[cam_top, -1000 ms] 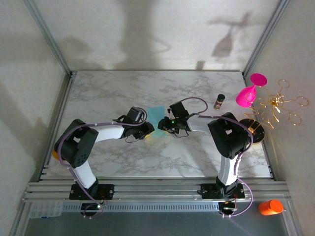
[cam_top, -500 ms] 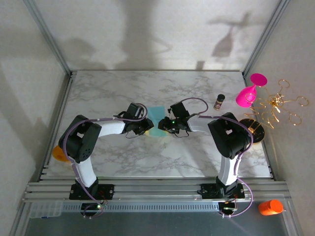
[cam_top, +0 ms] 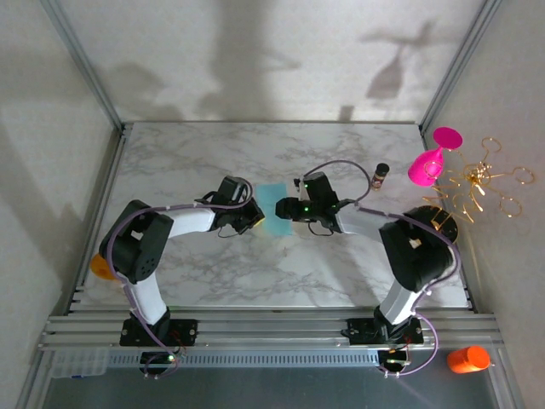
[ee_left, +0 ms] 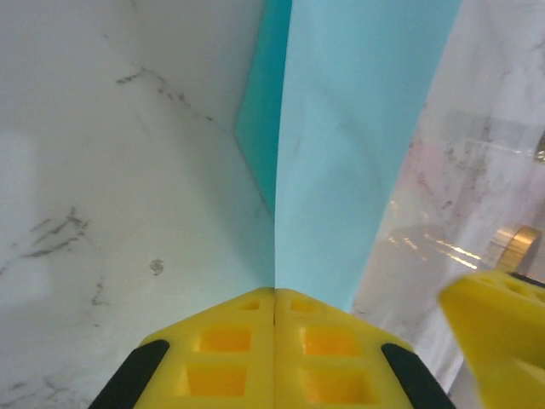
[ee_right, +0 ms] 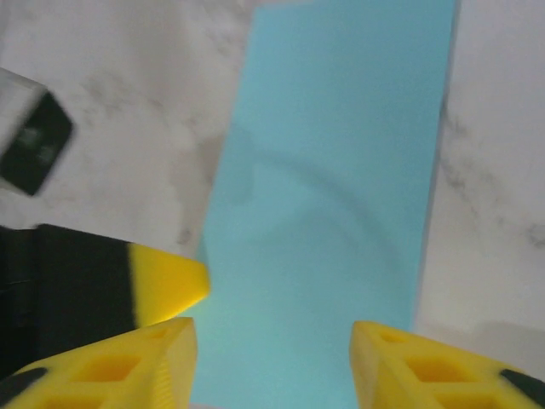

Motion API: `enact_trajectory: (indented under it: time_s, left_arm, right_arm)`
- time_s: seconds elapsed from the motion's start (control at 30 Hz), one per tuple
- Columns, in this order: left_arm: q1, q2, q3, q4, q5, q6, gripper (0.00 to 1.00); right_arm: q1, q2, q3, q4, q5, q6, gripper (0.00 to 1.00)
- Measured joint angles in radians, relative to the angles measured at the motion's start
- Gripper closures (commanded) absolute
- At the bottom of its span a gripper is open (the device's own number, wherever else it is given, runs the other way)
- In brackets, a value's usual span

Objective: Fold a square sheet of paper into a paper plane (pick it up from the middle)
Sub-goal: Third fold the triangle at the center of the table.

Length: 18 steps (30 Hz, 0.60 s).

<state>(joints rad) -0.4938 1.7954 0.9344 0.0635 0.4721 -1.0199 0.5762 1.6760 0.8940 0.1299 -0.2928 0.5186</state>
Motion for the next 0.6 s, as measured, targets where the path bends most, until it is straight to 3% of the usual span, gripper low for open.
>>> enact_trajectory:
  time_s: [0.23, 0.4, 0.6]
  left_arm:
    - [0.000, -0.039, -0.007, 0.025, 0.003, -0.056, 1.00]
    - [0.000, -0.040, -0.007, 0.022, 0.003, -0.066, 1.00]
    - [0.000, -0.040, -0.007, 0.022, 0.004, -0.070, 1.00]
  right_arm:
    - [0.010, -0.164, -0.202, 0.232, 0.041, -0.291, 0.39]
    - [0.061, -0.171, -0.274, 0.339, 0.079, -0.484, 0.33]
    - [0.163, -0.115, -0.281, 0.412, 0.211, -0.649, 0.35]
